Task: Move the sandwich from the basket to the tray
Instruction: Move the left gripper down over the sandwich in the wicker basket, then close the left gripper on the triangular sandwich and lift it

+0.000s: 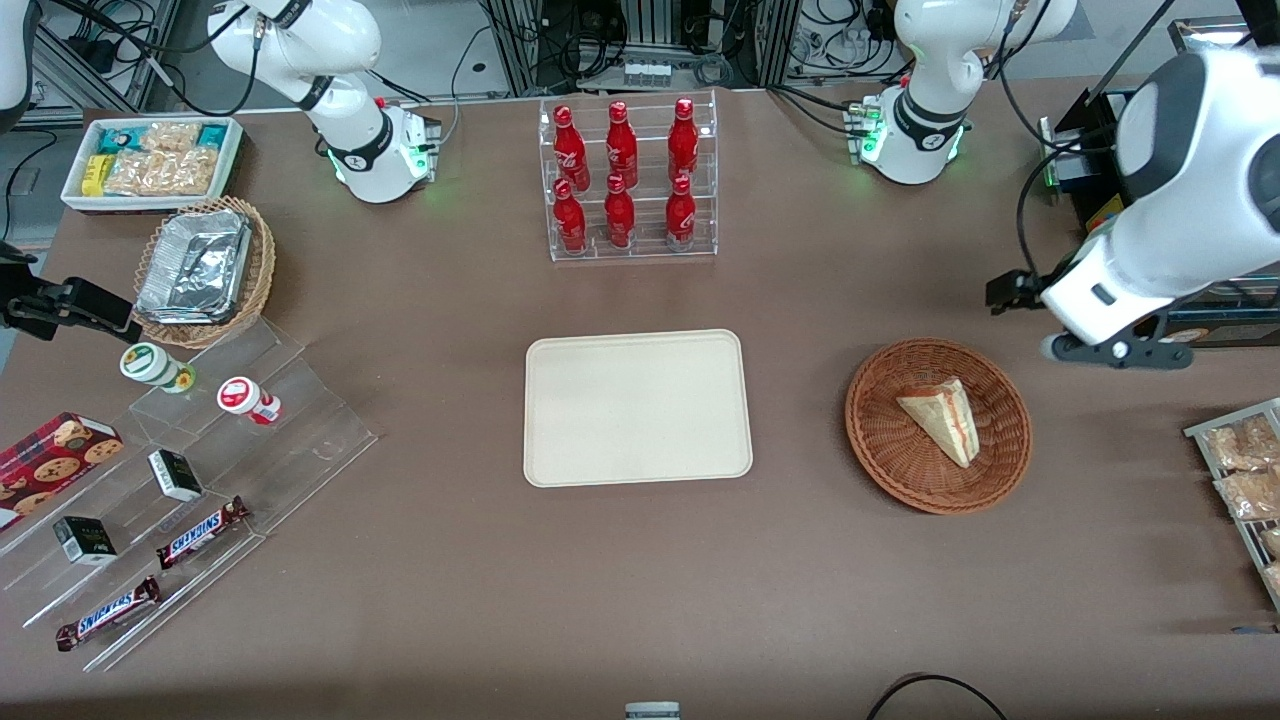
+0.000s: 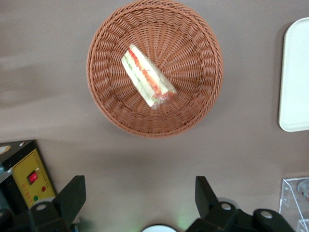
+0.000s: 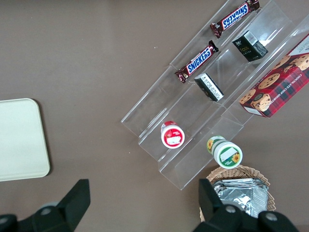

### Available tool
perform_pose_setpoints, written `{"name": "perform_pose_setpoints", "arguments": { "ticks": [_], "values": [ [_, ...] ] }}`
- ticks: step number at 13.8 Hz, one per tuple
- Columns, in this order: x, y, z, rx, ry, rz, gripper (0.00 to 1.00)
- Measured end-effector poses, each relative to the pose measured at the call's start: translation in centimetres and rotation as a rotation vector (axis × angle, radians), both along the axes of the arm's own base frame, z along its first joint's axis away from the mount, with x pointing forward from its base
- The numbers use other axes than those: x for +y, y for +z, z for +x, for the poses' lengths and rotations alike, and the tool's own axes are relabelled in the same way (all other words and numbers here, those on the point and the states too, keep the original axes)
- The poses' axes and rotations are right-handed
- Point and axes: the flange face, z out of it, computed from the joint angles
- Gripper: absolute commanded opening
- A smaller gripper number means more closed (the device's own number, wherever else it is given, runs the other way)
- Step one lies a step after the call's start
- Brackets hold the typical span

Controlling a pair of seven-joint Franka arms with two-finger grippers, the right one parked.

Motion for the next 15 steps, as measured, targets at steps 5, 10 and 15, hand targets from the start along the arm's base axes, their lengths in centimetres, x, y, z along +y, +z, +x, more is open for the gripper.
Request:
{"name": "perform_pose_setpoints", "arguments": {
  "ticks": [5, 10, 15],
  "values": [
    [0.1, -9.6, -0.7, -0.055, -0.003, -0.015, 1.0],
    [0.1, -14.0, -0.2, -0.103, 0.196, -0.004, 1.0],
    [0.0, -17.6, 0.0, -0.141, 0.571, 0.029, 1.0]
  ]
}}
